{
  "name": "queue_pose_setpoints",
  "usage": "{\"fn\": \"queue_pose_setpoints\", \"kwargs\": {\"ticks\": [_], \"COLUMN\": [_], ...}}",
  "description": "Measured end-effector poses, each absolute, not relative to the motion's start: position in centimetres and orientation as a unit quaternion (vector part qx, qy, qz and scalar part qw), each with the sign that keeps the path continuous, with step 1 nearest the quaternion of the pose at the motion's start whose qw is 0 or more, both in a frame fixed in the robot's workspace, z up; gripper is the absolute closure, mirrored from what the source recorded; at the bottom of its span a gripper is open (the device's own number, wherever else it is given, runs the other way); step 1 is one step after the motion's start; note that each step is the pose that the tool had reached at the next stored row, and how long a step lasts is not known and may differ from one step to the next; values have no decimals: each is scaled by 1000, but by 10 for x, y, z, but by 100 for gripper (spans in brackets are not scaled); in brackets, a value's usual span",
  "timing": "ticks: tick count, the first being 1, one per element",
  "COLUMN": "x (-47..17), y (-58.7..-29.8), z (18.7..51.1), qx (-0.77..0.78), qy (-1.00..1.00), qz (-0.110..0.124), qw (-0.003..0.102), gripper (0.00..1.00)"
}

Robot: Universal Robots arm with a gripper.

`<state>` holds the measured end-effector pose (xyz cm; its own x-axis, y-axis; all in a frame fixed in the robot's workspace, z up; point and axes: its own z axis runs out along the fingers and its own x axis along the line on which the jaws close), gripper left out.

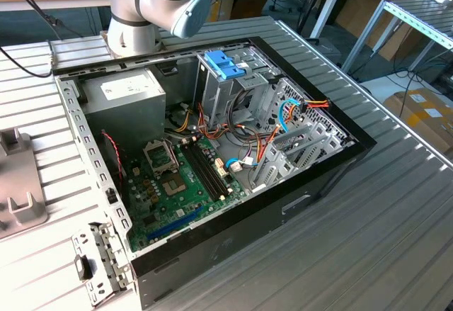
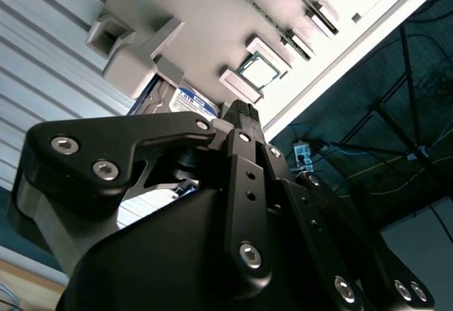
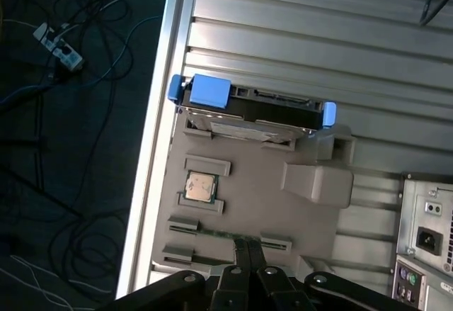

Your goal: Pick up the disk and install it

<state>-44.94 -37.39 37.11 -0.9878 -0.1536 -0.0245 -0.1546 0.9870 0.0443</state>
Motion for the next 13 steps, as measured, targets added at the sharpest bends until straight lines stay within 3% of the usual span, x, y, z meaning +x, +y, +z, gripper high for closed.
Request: {"fn": "queue_pose_setpoints", "kwargs": {"ticks": [13], "x": [-449], "y": [-374], "z": [371], "qx": [-103], "qy": [994], "qz": [23], "qw": [10], "gripper": [89]}}
